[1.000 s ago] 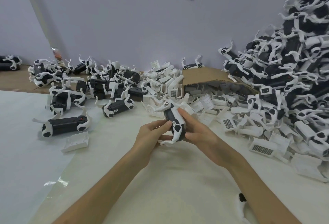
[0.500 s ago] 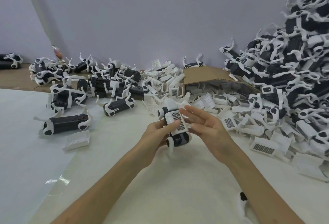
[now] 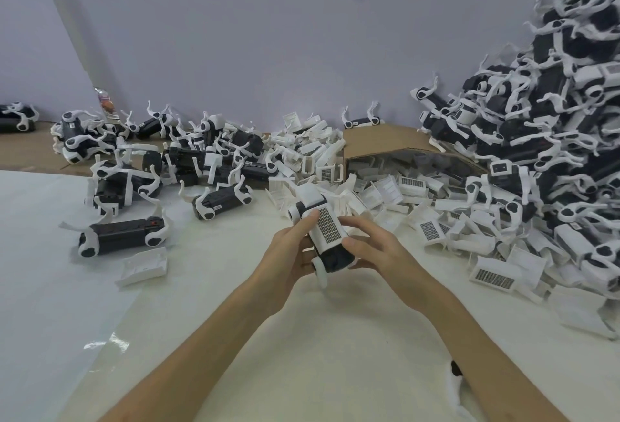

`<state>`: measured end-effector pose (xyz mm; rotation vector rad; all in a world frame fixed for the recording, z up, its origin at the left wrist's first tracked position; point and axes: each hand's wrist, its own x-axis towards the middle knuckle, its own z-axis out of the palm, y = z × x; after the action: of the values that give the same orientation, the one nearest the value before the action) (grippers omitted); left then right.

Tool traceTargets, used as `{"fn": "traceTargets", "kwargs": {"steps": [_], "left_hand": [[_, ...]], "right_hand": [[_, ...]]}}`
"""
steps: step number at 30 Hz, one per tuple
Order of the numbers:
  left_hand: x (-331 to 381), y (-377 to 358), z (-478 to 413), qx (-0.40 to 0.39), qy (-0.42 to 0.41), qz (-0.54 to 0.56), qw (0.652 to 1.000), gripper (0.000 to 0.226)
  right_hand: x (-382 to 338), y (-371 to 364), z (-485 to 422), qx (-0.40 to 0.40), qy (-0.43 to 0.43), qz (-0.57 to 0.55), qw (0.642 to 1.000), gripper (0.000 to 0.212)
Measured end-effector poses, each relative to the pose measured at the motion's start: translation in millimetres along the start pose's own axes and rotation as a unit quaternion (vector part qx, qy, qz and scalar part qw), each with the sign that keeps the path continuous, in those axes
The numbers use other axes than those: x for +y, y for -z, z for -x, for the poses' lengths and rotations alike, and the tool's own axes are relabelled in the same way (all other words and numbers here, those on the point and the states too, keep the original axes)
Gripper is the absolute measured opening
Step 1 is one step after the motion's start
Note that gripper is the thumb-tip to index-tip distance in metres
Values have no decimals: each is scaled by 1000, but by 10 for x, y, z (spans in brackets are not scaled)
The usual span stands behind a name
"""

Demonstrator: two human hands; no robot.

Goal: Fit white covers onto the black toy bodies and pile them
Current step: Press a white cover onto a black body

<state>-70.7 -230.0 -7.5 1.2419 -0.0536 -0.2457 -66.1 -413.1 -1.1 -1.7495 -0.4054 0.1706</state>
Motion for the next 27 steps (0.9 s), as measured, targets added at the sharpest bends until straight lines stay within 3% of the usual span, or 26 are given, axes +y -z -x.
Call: {"fn": "traceTargets", "kwargs": {"steps": [12,19,24,27], "left_hand": [[-8,-47,-3,28,-17,-6,999,37],[-11,-38,9,-7,-22,-31,999,32],[-44,-61,49,-76,-39,-124,989,50],[-56,-77,73,-99,-45,-164,980,50]], "right_hand": [[-16,-24,10,7,12,-4,1000,39],[42,-26,-9,43,5,-4,999,33],[10,19,-26,79,-4,-28,996,51],[23,29,-25,53,-2,-57,997,39]]}}
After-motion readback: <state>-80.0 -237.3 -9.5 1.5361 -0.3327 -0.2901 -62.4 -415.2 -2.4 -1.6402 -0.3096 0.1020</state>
